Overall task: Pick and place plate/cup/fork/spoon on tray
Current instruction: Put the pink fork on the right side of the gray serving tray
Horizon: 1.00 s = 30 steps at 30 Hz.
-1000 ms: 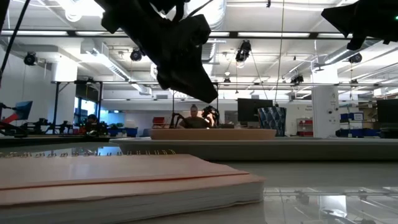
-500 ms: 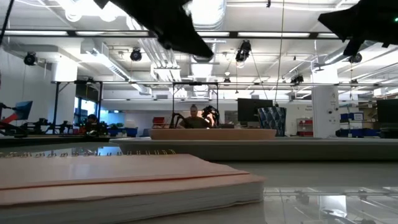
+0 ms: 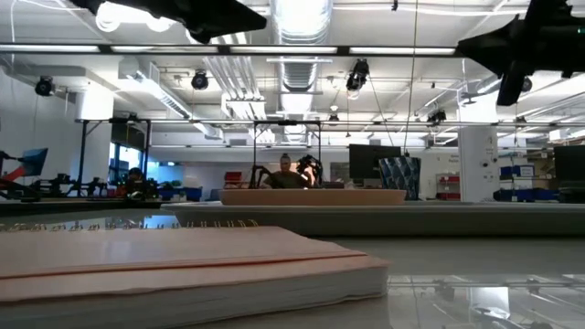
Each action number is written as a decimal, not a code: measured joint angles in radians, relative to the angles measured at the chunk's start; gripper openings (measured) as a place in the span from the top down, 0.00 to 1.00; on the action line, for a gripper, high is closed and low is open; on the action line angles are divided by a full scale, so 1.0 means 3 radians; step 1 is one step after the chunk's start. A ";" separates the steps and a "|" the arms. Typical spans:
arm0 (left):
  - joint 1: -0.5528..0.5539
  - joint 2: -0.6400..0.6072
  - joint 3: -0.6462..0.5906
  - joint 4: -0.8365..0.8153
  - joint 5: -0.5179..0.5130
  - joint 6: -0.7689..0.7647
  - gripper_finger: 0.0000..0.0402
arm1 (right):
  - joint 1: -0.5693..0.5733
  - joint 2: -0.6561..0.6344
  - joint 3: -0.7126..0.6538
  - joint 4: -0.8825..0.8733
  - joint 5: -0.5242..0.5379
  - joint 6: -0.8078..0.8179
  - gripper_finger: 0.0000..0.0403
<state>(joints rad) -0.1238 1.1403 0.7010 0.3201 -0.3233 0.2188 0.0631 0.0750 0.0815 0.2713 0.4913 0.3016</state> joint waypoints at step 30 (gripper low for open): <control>0.0001 -0.0666 -0.0403 0.0301 -0.0242 0.0251 1.00 | -0.1217 0.2706 0.2767 -0.4445 -0.0407 0.1545 0.98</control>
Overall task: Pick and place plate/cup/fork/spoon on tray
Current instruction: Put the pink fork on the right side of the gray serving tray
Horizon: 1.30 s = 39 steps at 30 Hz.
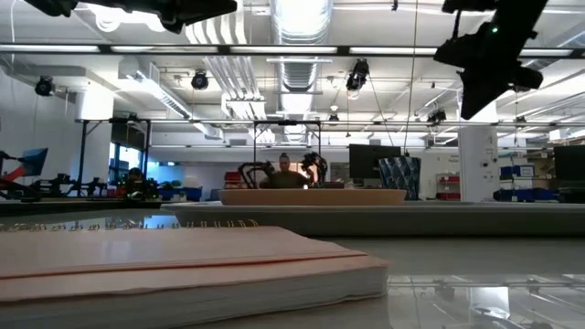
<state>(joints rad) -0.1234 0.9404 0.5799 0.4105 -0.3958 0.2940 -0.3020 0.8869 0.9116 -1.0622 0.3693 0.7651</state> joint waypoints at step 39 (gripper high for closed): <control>-0.0004 -0.0607 -0.0100 -0.0657 -0.0009 -0.0176 1.00 | -0.1978 0.0927 -0.1049 0.0580 -0.0268 -0.0435 0.98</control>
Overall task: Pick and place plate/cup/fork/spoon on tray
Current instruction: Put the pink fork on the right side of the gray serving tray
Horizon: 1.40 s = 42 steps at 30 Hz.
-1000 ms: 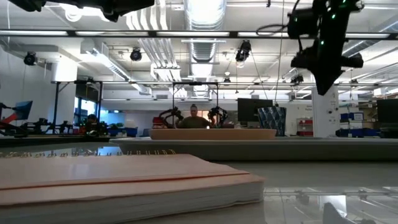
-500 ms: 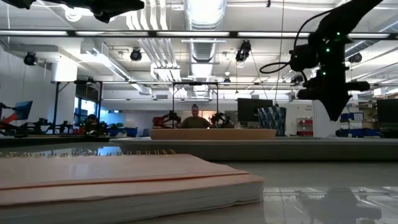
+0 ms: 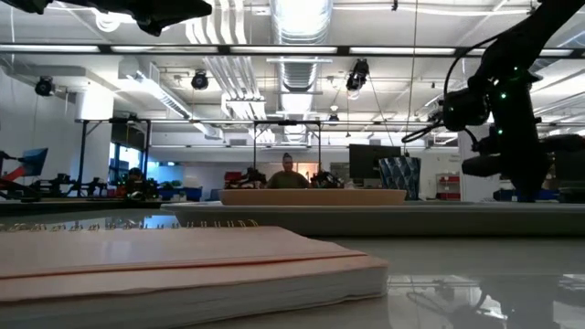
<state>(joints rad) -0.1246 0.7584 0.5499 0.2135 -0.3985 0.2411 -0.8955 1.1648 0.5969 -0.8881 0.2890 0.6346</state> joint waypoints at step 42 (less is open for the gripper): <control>0.0000 0.0000 0.0000 -0.0056 0.0001 -0.0001 1.00 | 0.0032 -0.0038 -0.0208 0.0488 0.0134 0.0067 0.72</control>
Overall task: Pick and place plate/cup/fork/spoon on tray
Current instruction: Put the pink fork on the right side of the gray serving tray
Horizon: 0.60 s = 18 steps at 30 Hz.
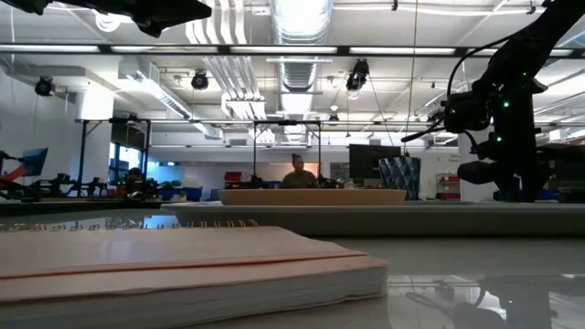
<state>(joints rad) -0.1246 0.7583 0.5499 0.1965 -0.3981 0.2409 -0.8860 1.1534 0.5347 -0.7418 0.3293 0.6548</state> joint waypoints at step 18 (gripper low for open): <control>0.0000 0.0005 0.0000 -0.0006 0.0000 0.0000 1.00 | 0.0162 -0.0052 -0.0022 0.0226 -0.0219 0.0001 0.74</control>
<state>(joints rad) -0.1246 0.7597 0.5499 0.1949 -0.3981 0.2408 -0.8375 1.1377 0.5280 -0.6739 0.2637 0.6552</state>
